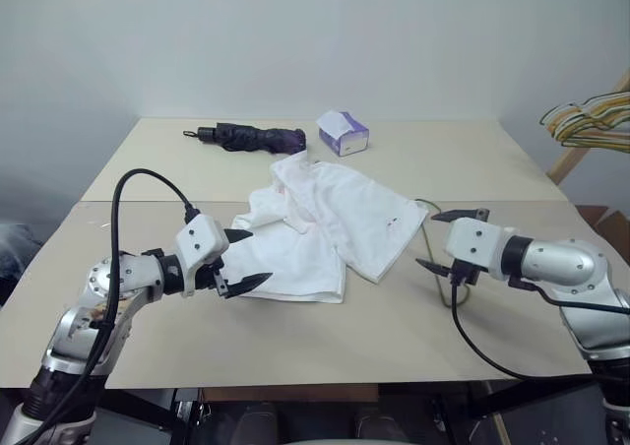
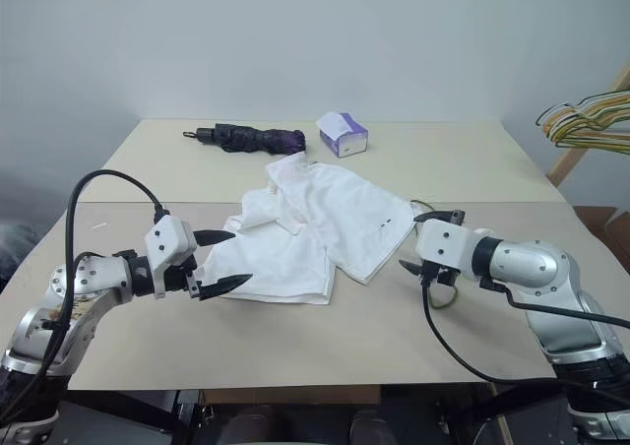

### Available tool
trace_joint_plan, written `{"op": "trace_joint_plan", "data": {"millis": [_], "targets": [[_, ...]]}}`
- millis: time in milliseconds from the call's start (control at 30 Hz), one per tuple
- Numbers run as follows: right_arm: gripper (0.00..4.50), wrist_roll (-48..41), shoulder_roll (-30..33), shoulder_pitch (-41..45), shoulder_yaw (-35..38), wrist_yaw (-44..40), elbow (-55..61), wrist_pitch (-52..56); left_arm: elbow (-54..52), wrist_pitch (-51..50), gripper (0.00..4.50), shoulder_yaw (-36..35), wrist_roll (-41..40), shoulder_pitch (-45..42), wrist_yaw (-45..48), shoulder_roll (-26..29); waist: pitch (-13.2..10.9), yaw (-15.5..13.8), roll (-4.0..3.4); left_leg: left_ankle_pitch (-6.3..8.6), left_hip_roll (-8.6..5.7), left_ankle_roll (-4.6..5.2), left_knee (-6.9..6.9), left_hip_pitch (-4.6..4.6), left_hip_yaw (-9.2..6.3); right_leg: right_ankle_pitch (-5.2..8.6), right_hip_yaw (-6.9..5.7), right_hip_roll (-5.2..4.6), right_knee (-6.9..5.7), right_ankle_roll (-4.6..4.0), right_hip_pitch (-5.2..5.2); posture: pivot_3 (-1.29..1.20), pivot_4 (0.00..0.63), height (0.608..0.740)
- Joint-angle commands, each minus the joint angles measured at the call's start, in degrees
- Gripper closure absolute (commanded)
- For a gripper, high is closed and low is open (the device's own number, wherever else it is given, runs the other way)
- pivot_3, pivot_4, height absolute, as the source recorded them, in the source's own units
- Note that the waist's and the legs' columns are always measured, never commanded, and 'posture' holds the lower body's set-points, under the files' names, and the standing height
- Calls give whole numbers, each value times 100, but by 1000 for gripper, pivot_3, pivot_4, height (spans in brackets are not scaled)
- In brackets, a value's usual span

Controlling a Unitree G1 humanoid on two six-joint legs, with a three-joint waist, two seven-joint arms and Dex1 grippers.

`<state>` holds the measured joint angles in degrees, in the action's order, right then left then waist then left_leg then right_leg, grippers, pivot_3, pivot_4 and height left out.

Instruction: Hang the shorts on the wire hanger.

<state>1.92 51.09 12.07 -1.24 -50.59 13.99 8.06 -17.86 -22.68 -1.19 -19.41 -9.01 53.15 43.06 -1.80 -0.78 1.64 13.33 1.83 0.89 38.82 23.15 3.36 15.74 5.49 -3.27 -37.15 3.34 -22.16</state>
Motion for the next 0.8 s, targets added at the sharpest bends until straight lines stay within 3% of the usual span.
{"op": "trace_joint_plan", "data": {"millis": [33,400,567,800], "targets": [[28,-32,11,18,135,51,212,22,-110,-18,0,-113,-107,-172,-18,3,0,1,0,0,0,0,0,0,0,0,0,0,0,0,0,78,0,740],[28,4,-15,-7,98,128,296,101,-54,-138,0,100,17,-396,-177,-78,0,9,0,0,0,0,0,0,0,0,0,0,0,0,0,58,0,740],[28,19,25,-18,145,142,302,164,31,-188,0,507,346,-578,-297,-162,0,9,0,0,-2,0,1,0,1,0,0,0,1,0,1,34,0,740],[28,49,-41,-122,162,265,444,318,234,-329,0,1482,719,-1240,-533,-1004,1,-5,1,0,-6,0,7,3,-1,0,-1,0,1,1,3,27,0,740]]}}
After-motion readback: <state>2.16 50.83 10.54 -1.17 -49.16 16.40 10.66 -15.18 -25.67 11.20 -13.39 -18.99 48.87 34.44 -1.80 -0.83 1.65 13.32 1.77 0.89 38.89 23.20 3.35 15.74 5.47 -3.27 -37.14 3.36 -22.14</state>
